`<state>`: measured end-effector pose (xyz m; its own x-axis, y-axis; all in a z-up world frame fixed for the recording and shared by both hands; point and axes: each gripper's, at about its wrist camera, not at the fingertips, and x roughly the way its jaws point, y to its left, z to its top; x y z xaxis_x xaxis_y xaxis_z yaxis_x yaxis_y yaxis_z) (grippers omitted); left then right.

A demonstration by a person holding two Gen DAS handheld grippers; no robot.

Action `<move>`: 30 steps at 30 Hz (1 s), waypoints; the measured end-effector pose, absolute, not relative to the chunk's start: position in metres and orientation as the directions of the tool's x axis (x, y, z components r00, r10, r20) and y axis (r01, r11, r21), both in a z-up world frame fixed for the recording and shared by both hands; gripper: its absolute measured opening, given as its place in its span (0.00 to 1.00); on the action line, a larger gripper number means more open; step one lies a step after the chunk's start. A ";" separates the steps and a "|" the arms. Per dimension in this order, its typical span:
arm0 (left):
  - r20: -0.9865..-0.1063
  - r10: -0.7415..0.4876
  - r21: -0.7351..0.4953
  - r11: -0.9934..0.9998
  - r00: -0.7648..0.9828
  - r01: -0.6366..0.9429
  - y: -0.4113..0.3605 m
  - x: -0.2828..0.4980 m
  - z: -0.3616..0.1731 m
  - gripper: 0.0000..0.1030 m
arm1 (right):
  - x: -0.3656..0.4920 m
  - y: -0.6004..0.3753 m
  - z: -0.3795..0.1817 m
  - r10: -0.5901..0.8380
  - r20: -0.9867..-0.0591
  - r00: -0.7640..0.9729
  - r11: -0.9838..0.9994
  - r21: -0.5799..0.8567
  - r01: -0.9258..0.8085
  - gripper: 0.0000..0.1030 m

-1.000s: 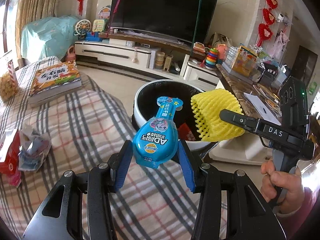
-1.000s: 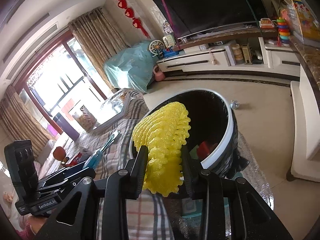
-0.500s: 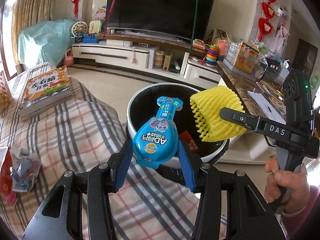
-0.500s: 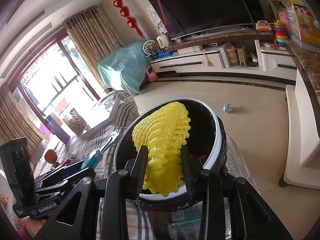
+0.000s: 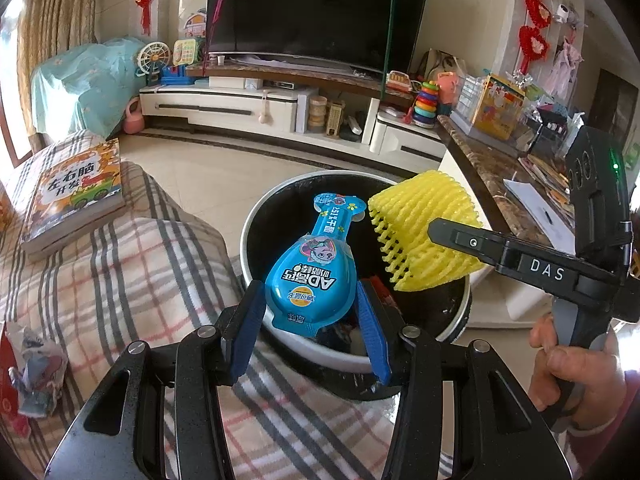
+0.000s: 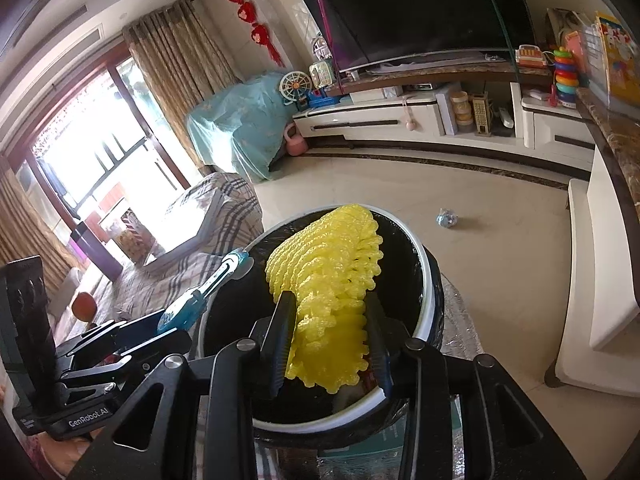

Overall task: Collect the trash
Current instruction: 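Carry mesh net and blue bottle over the bin and open both tools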

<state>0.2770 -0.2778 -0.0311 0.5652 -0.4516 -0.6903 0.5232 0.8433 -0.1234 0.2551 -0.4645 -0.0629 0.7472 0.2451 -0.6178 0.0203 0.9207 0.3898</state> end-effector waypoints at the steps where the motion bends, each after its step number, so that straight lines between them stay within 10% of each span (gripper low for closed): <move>1: -0.692 -0.451 -0.123 0.843 0.564 0.523 -0.279 0.278 -0.032 0.44 | 0.256 -0.465 -0.064 0.245 -0.621 0.744 0.922 0.386 0.019 0.36; 26: -0.719 -0.428 -0.114 0.850 0.547 0.514 -0.293 0.295 -0.041 0.45 | 0.270 -0.467 -0.069 0.228 -0.655 0.720 0.937 0.350 0.022 0.36; 30: -0.726 -0.434 -0.138 0.853 0.534 0.504 -0.292 0.298 -0.042 0.50 | 0.271 -0.468 -0.067 0.217 -0.651 0.728 0.940 0.342 0.025 0.50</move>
